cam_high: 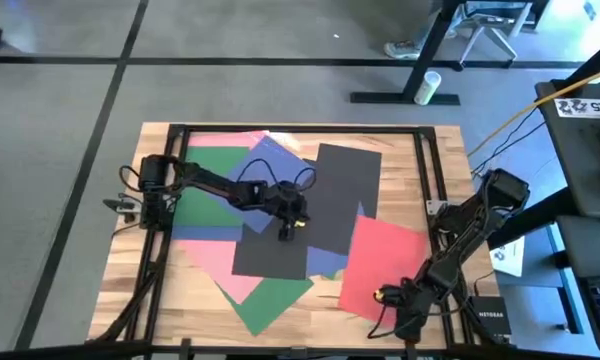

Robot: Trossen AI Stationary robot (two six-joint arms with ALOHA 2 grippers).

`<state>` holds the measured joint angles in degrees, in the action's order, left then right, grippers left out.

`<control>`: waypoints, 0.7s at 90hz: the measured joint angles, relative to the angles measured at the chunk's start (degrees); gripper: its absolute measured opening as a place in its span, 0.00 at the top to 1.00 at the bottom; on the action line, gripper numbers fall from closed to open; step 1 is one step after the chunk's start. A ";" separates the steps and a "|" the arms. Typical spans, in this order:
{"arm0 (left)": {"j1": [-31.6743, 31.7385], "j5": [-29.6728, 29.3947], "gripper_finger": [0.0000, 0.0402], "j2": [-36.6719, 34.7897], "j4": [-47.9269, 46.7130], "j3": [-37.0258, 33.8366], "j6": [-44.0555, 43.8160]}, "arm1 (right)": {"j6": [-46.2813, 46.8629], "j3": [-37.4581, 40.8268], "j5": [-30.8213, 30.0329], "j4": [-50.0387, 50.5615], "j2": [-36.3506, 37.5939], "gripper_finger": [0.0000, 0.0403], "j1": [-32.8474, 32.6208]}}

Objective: Organize paper
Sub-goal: Move the red paper to the bottom right of the table

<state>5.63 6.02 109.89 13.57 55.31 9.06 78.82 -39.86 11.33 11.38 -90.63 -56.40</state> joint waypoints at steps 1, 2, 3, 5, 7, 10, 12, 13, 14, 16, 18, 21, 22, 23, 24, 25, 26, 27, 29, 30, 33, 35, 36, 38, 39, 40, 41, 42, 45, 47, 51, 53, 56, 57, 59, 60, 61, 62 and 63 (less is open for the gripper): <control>0.00 0.00 1.00 0.00 0.02 0.00 0.00 | 0.25 0.00 0.12 0.00 0.01 1.00 -0.15; 0.00 0.00 1.00 0.00 0.07 0.00 0.00 | 0.42 0.00 0.26 0.01 0.02 1.00 -0.27; 0.00 0.00 1.00 0.00 0.10 0.00 0.00 | 0.60 0.00 0.42 0.02 0.02 1.00 -0.40; 0.00 0.00 1.00 0.00 0.12 0.00 -0.02 | 1.18 0.00 0.88 0.04 0.04 1.00 -0.79; 0.02 0.00 1.00 0.00 0.12 0.00 -0.02 | 1.72 0.00 1.33 0.02 0.04 1.00 -1.16; 0.00 0.00 1.00 -0.02 0.21 0.02 -0.02 | 2.32 0.00 1.95 0.02 0.05 1.00 -1.76; 0.00 0.01 1.00 -0.02 0.21 0.02 -0.02 | 2.86 0.00 2.22 0.04 0.06 1.00 -2.16; 0.00 0.02 1.00 -0.02 0.21 0.02 -0.02 | 3.16 0.00 2.34 0.05 0.06 1.00 -2.36; 0.00 0.02 1.00 -0.02 0.18 0.02 -0.03 | 3.48 0.00 2.45 0.06 0.06 1.00 -2.56; 0.00 0.02 1.00 -0.02 0.15 0.02 -0.04 | 4.03 0.00 2.66 0.04 0.06 1.00 -2.99; 0.00 0.02 1.00 -0.02 0.16 0.02 -0.04 | 4.71 0.00 2.87 0.08 0.07 1.00 -3.40; 0.00 0.04 1.00 -0.04 0.14 0.02 -0.04 | 5.58 0.00 3.19 0.12 0.10 1.00 -3.99; 0.00 0.06 1.00 -0.04 0.14 0.02 -0.04 | 6.01 0.00 3.35 0.13 0.10 1.00 -4.19; 0.00 0.07 1.00 -0.04 0.14 0.02 -0.04 | 6.39 0.00 3.41 0.15 0.10 1.00 -4.41; 0.00 0.10 1.00 -0.04 0.12 0.02 -0.04 | 6.77 -0.01 3.49 0.16 0.10 1.00 -4.63; 0.00 0.12 1.00 -0.06 0.13 0.02 -0.04 | 7.15 -0.02 3.58 0.17 0.10 1.00 -4.85; 0.00 0.13 1.00 -0.07 0.14 0.02 -0.04 | 7.61 -0.02 3.68 0.21 0.10 1.00 -5.09; 0.00 0.13 1.00 -0.07 0.14 0.04 -0.04 | 8.03 -0.02 3.79 0.25 0.10 1.00 -5.33; 0.00 0.13 1.00 -0.07 0.14 0.04 -0.04 | 8.59 -0.02 3.94 0.35 0.10 1.00 -5.78; 0.00 0.13 1.00 -0.07 0.14 0.04 -0.04 | 8.95 -0.02 3.99 0.39 0.10 1.00 -5.99; 0.00 0.13 1.00 -0.07 0.14 0.04 -0.04 | 9.64 -0.04 4.21 0.39 0.10 1.00 -6.47; 0.00 0.13 1.00 -0.07 0.14 0.04 -0.04 | 9.85 -0.15 4.14 0.47 0.13 1.00 -6.75; 0.00 0.13 1.00 -0.07 0.14 0.05 -0.04 | 9.87 -0.25 3.80 0.56 0.19 1.00 -6.81; 0.00 0.13 1.00 -0.07 0.14 0.07 -0.04 | 9.89 -0.45 3.06 0.70 0.36 1.00 -7.02; 0.00 0.13 1.00 -0.07 0.15 0.07 -0.05 | 9.88 -0.56 2.45 0.79 0.50 1.00 -7.14; 0.00 0.13 1.00 -0.07 0.16 0.07 -0.06 | 9.87 -0.67 1.74 0.88 0.68 1.00 -7.25; 0.00 0.13 1.00 -0.07 0.16 0.07 -0.07 | 9.87 -0.77 0.92 0.95 0.91 1.00 -7.33; 0.00 0.13 1.00 -0.07 0.16 0.07 -0.07 | 9.86 -0.87 0.04 1.04 1.17 1.00 -7.42; 0.00 0.13 1.00 -0.07 0.19 0.09 -0.07 | 9.80 -1.20 -2.95 1.40 2.08 1.00 -7.50; 0.00 0.13 1.00 -0.08 0.20 0.09 -0.07 | 9.68 -1.42 -5.08 1.76 2.67 1.00 -7.42; 0.00 0.13 1.00 -0.09 0.23 0.09 -0.07 | 9.34 -1.62 -9.23 2.43 3.91 1.00 -7.32; 0.00 0.13 1.00 -0.09 0.26 0.09 -0.07 | 9.29 -1.62 -11.41 2.96 4.51 1.00 -7.25; 0.00 0.13 1.00 -0.09 0.34 0.09 -0.07 | 9.00 -1.62 -14.65 3.92 5.45 1.00 -6.84; 0.00 0.13 1.00 -0.09 0.37 0.09 -0.07 | 8.81 -1.62 -15.43 4.18 5.71 1.00 -6.76; 0.00 0.13 1.00 -0.09 0.40 0.09 -0.07 | 8.33 -1.62 -16.71 4.54 6.07 1.00 -6.39; 0.00 0.15 1.00 -0.11 0.40 0.09 -0.07 | 8.21 -1.62 -17.13 4.65 6.20 1.00 -6.16; 0.00 0.14 1.00 -0.12 0.40 0.09 -0.07 | 8.08 -1.62 -17.48 4.79 6.27 1.00 -5.92; 0.00 0.13 1.00 -0.13 0.40 0.09 -0.07 | 7.94 -1.64 -17.76 4.95 6.29 1.00 -5.66; 0.00 0.13 1.00 -0.13 0.40 0.09 -0.07 | 7.71 -1.64 -17.85 5.18 6.29 1.00 -5.40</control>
<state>5.63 6.15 109.75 13.98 55.40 8.99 86.53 -41.50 -6.52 16.56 -84.33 -61.80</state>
